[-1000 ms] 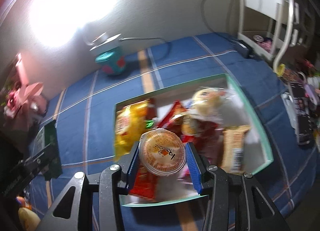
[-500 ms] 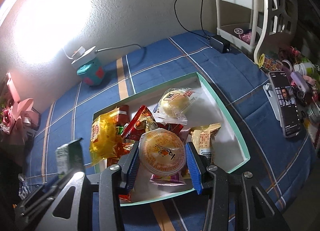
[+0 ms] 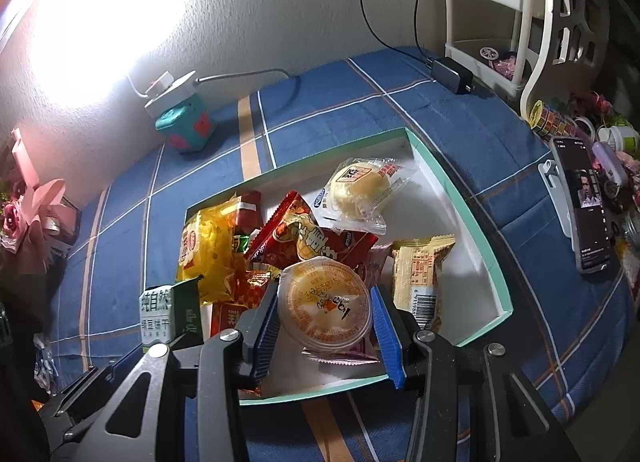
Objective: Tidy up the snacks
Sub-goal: 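Lower the biscuit pack with left tool while right tool lowers the cake cup into the tray, then open left tool to release the biscuit pack while right tool releases the cake cup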
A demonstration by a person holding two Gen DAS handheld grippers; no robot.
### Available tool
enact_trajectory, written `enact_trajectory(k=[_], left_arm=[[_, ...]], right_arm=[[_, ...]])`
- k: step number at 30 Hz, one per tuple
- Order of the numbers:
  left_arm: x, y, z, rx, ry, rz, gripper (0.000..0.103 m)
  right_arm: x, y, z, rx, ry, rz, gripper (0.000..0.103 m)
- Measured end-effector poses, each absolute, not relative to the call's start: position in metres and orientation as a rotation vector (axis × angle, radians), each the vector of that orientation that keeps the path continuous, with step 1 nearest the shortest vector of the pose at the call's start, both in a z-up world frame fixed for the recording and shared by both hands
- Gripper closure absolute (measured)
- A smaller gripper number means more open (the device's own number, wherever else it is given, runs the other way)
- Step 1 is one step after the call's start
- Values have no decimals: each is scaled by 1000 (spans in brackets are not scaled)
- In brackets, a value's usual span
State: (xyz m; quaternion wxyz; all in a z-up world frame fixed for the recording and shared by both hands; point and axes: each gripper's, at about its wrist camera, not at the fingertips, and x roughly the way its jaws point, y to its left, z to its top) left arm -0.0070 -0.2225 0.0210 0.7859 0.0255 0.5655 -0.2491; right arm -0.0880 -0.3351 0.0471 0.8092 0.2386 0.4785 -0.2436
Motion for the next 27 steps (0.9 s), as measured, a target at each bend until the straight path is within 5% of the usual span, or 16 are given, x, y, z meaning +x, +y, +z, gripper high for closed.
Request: enact_trajectory(k=[27], left_arm=[[-6, -244, -9, 130, 1259, -550, 58]], right_arm=[[-76, -335, 21, 549, 1093, -487, 55]])
